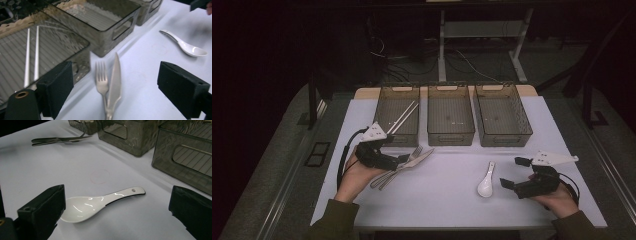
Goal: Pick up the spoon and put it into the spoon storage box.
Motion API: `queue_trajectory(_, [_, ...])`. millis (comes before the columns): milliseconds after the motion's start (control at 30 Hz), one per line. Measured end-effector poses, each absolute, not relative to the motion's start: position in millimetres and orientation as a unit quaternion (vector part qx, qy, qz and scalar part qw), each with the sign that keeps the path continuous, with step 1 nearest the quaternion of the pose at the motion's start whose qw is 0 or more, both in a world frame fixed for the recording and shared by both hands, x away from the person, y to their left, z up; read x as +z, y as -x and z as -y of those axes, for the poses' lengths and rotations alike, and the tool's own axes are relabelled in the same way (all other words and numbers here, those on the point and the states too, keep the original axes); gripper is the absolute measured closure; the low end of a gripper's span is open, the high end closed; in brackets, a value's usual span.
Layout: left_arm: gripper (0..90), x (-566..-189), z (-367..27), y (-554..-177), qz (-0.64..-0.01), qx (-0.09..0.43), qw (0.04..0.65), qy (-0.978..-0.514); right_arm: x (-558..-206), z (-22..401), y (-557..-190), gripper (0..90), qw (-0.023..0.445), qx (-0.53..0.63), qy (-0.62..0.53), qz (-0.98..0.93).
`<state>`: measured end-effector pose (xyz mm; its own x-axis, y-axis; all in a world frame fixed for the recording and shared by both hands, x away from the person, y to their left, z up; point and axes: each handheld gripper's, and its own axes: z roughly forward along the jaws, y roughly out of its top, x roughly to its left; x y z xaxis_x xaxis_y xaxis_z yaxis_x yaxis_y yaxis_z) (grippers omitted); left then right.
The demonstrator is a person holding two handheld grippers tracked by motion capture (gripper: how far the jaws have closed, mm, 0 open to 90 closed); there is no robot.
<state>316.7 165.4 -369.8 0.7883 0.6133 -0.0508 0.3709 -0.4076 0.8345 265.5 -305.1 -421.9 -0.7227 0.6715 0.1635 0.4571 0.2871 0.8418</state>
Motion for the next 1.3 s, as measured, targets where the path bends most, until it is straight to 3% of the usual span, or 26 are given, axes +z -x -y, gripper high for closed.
queue_trajectory(100, [7.5,-376.6,-164.4,-306.1,-0.295,0.139,0.464,-0.824,-422.1,304.1,-265.7,0.7,0.107,0.476,-0.356,-0.797])
queue_trajectory(300, [0.8,-388.8,-163.1,-291.2,-0.289,0.135,0.474,-0.821,-420.8,305.5,-265.3,9.1,0.097,0.473,-0.352,-0.801])
queue_trajectory(400, [0.0,-393.5,-164.2,-284.8,-0.284,0.136,0.478,-0.82,-419.6,306.3,-263.8,16.3,0.088,0.472,-0.348,-0.805])
queue_trajectory(700, [0.0,-405.6,-163.7,-267.0,-0.282,0.133,0.481,-0.819,-421.6,305.4,-260.3,48.9,0.059,0.447,-0.329,-0.83])
queue_trajectory(1167, [0.0,-413.6,-162.6,-262.2,-0.27,0.126,0.476,-0.827,-431.1,297.0,-265.3,87.2,0.041,0.392,-0.344,-0.852])
queue_trajectory(1300, [0.0,-414.1,-163.3,-263.0,-0.271,0.125,0.477,-0.827,-429.5,294.2,-269.9,89.2,0.046,0.389,-0.342,-0.855])
